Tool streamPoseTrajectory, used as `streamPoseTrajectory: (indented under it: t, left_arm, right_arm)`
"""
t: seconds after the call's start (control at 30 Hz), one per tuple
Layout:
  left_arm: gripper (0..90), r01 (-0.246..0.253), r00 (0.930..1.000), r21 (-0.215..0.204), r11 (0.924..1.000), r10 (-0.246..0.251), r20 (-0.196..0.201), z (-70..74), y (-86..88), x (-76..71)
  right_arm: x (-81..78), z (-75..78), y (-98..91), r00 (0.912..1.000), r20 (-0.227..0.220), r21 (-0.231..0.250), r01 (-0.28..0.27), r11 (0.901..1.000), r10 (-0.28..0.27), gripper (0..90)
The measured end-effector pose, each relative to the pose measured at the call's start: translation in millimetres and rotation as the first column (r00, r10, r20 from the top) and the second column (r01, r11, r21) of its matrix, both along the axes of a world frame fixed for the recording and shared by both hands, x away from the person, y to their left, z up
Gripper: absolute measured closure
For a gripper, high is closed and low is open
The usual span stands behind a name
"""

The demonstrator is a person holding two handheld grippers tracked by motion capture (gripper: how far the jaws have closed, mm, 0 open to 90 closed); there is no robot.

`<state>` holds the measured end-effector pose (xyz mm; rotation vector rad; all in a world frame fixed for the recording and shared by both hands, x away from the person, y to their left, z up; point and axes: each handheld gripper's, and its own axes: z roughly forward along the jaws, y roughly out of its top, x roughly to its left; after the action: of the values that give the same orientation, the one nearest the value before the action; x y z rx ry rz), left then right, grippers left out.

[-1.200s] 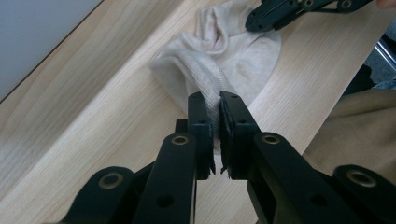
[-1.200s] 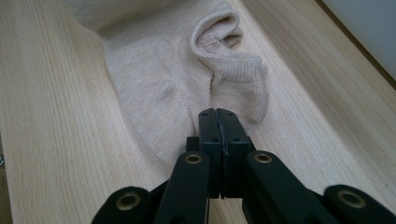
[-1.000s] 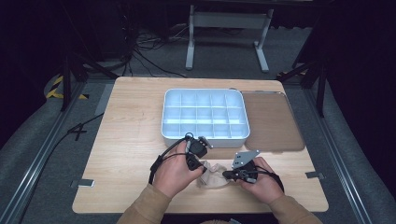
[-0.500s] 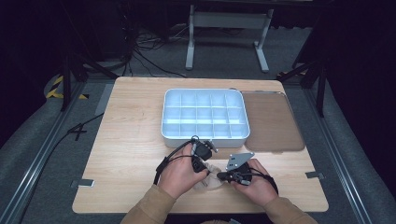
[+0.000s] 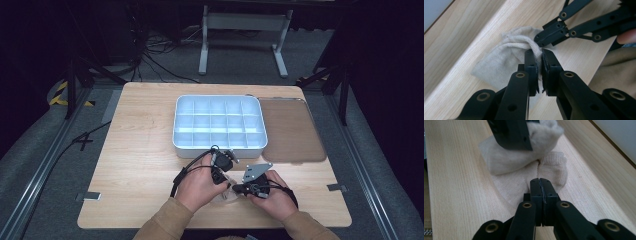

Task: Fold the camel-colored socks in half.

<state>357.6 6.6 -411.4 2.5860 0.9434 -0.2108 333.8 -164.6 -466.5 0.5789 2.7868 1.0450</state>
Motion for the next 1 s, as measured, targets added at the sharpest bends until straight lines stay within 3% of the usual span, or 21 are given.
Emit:
streamPoseTrajectory:
  t: [0.1,0.17,0.23,0.3,0.4,0.53,0.73,0.87,1.0]
  left_arm:
    - [80.7,0.004,1.0000,-0.022,0.9997,-0.004,-0.008,-4.1,0.8,2.5]
    - [74.0,0.003,0.9999,-0.043,0.9991,-0.004,-0.016,-2.9,1.7,1.6]
    - [69.6,0.009,0.9999,-0.049,0.9987,-0.010,-0.011,-0.2,4.0,0.2]
    - [63.8,0.009,0.9999,-0.059,0.9982,-0.010,-0.006,1.9,6.4,-0.9]
    - [61.3,0.002,0.9996,-0.087,0.9962,0.000,0.028,8.9,14.6,-3.6]
    - [58.0,-0.012,0.9980,-0.118,0.9929,0.019,0.061,17.3,27.1,-8.6]
    - [57.9,-0.044,0.9957,-0.119,0.9919,0.053,0.076,25.6,46.3,-13.6]
    - [58.1,-0.069,0.9924,-0.100,0.9926,0.078,0.095,28.1,60.4,-16.4]
    - [58.4,-0.089,0.9879,-0.067,0.9938,0.096,0.121,27.7,70.6,-19.8]
  right_arm:
    - [0.1,-0.3,-0.3,1.0000,0.002,0.003,-0.003,1.0000,0.003,89.7]
    - [0.3,0.1,-0.9,1.0000,0.002,0.004,-0.006,1.0000,0.006,88.4]
    - [-0.5,2.5,-1.6,0.9999,0.008,0.004,0.008,1.0000,-0.008,76.3]
    - [-1.2,4.3,-2.3,0.9997,0.018,-0.001,0.016,0.9999,-0.016,75.0]
    - [-2.0,10.9,-7.0,0.9998,0.005,0.038,0.019,0.9991,-0.019,73.7]
    - [-0.4,21.4,-11.4,0.9990,0.020,0.049,0.038,0.9981,-0.039,73.9]
    - [0.3,39.5,-10.0,0.9979,0.054,0.076,0.031,0.9966,-0.036,78.0]
    - [-1.6,53.1,0.6,0.9980,0.063,0.110,-0.010,0.9939,0.003,80.4]
    - [-3.5,54.0,15.7,0.9976,0.050,0.118,-0.053,0.9916,0.047,82.6]
